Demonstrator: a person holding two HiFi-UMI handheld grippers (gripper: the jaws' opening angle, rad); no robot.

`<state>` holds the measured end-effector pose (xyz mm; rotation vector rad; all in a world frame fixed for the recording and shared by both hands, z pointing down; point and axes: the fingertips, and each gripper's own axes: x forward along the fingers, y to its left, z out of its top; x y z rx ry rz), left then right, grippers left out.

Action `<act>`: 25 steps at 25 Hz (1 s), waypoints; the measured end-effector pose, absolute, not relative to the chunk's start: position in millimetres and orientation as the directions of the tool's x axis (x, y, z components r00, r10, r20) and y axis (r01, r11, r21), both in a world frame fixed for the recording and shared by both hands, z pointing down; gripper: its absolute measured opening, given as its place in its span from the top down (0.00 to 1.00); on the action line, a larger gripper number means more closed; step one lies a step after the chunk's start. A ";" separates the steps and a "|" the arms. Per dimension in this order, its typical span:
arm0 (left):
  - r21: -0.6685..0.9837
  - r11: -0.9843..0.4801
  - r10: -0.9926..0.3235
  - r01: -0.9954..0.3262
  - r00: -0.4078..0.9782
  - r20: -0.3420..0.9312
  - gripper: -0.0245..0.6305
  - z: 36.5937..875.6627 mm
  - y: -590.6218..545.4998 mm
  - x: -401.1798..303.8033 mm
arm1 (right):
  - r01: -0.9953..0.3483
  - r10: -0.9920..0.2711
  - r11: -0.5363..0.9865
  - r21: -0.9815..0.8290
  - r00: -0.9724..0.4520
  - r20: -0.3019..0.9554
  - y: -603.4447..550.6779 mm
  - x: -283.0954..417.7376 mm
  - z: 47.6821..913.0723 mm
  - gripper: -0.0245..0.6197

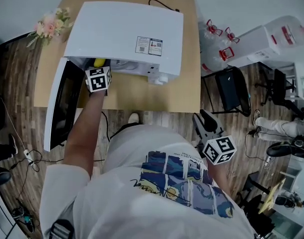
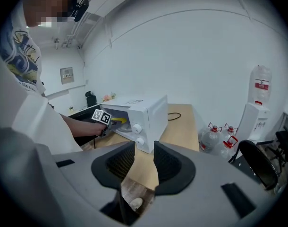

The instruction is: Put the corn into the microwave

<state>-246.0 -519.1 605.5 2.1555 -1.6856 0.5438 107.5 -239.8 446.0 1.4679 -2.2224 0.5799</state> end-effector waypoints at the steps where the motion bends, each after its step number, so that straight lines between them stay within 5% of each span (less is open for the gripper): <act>1: 0.031 -0.231 -0.838 -0.972 0.215 0.502 0.57 606.6 -524.6 -246.1 | -0.931 -0.759 0.348 -0.112 -0.349 0.550 -240.0 109.5 445.7 0.78; 25: -0.017 -0.295 -0.811 -0.955 0.241 0.534 0.56 625.6 -555.5 -235.0 | -0.944 -0.756 0.312 -0.108 -0.316 0.574 -250.1 112.6 449.3 0.78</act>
